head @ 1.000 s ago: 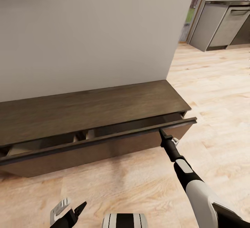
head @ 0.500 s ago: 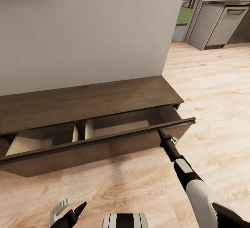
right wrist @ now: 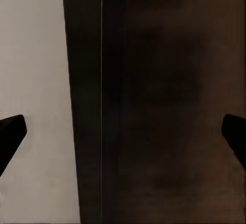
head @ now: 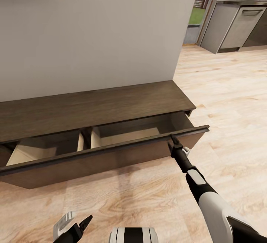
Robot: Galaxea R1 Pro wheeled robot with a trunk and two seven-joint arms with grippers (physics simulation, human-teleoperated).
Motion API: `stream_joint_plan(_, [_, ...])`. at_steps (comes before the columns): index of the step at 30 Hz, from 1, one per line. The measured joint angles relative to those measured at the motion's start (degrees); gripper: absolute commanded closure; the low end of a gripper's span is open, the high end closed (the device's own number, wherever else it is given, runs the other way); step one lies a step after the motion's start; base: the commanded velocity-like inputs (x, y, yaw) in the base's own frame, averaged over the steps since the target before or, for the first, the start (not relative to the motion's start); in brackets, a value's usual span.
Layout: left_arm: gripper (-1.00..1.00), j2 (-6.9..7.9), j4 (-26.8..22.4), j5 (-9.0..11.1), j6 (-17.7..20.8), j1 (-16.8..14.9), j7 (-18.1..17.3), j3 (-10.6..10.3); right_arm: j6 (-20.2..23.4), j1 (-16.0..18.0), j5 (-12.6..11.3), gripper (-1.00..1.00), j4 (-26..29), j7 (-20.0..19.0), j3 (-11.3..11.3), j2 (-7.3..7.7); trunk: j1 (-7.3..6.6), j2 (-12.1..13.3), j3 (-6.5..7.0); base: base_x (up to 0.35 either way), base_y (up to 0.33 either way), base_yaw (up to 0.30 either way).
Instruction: Place each of the two pumpkins and all three candles from the living room inside a cabinet in the living room (use any cabinet), then make sure every cabinet is closed, and position the cauldron so it is next to a table in the living room.
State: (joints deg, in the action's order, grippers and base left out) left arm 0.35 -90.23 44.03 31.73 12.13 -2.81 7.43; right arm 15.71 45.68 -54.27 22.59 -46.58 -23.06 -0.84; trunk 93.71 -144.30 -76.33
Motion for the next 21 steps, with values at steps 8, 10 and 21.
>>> stream_joint_plan(8, [-1.00,0.00,0.0,-0.1,0.0,0.0,0.1,0.0,0.2,-0.1,0.0,-1.00,1.1,0.0,0.2,-0.02,0.00,0.0,0.00,0.000,0.000,0.000])
stream_joint_plan(10, [-1.00,0.00,0.0,-0.1,0.0,0.0,0.1,0.0,0.1,-0.3,0.0,-1.00,1.7,0.0,0.2,-0.04,0.00,0.0,0.00,-0.029,0.000,0.000])
stream_joint_plan(21, [-1.00,0.00,0.0,-0.1,0.0,0.0,0.0,0.0,0.2,-0.8,0.0,-1.00,8.4,4.0,0.0,-0.37,0.00,0.0,0.00,-0.157,0.000,0.000])
